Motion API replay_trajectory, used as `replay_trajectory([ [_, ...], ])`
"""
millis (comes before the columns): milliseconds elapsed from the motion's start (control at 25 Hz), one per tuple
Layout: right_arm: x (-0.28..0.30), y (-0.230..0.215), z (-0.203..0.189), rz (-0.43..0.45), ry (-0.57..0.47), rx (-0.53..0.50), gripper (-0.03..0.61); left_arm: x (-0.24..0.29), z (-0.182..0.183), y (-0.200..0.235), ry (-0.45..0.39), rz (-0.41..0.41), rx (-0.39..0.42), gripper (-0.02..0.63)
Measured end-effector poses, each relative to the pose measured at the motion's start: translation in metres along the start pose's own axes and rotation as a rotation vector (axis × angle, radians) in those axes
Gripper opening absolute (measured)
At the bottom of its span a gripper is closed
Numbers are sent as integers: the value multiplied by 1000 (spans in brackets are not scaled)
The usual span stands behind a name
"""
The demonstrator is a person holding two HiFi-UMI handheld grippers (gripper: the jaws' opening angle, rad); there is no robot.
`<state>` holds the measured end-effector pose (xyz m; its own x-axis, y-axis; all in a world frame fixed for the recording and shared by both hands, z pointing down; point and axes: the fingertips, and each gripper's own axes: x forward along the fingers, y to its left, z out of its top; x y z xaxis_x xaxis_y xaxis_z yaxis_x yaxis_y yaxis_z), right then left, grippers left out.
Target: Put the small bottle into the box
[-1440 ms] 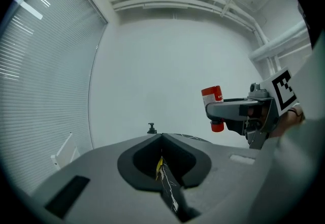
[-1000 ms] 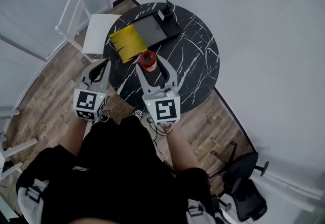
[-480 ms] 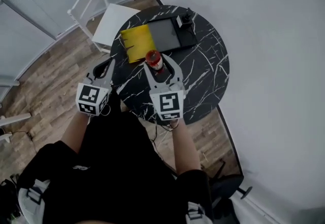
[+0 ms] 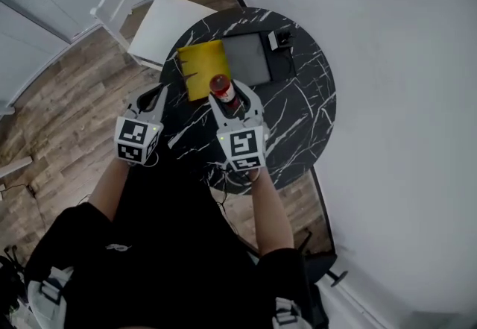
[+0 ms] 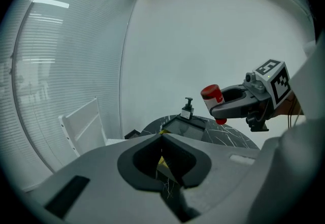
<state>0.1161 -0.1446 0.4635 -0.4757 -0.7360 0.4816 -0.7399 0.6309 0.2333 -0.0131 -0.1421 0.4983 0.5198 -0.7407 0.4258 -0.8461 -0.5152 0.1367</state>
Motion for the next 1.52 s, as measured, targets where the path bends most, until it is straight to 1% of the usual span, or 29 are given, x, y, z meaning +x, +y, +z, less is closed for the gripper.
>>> replay_trajectory([
  [120,31,-4,-13,29,71,-14,213,23,-12,20,31,-4,-18,0],
  [240,59,-7,-31,51,145,-59,213,44,-23,33,60,-13,-13,0],
  [480,107,-10,-63,104,253,-145,213,84,-49,54,147,-68,-32,0],
  [600,129,-7,-80,146,324,-131,213,101,-64,64,196,-82,-47,0],
  [680,144,-5,-91,161,368,-111,213,112,-74,70,228,-91,-61,0],
  [760,156,-4,-101,171,403,-115,213,122,-82,73,251,-105,-73,0],
  [960,181,2,-113,234,456,-190,213,139,-96,80,293,-124,-77,0],
  [1040,190,6,-119,265,479,-252,213,140,-101,83,308,-124,-84,0],
  [1120,199,8,-124,285,500,-336,213,141,-105,84,319,-126,-93,-1],
  [1200,206,12,-129,304,514,-389,213,143,-108,86,328,-130,-96,0],
  [1400,219,18,-142,342,567,-417,213,149,-112,93,345,-138,-96,0],
  [1520,222,20,-150,355,599,-418,213,151,-114,95,351,-138,-71,0],
])
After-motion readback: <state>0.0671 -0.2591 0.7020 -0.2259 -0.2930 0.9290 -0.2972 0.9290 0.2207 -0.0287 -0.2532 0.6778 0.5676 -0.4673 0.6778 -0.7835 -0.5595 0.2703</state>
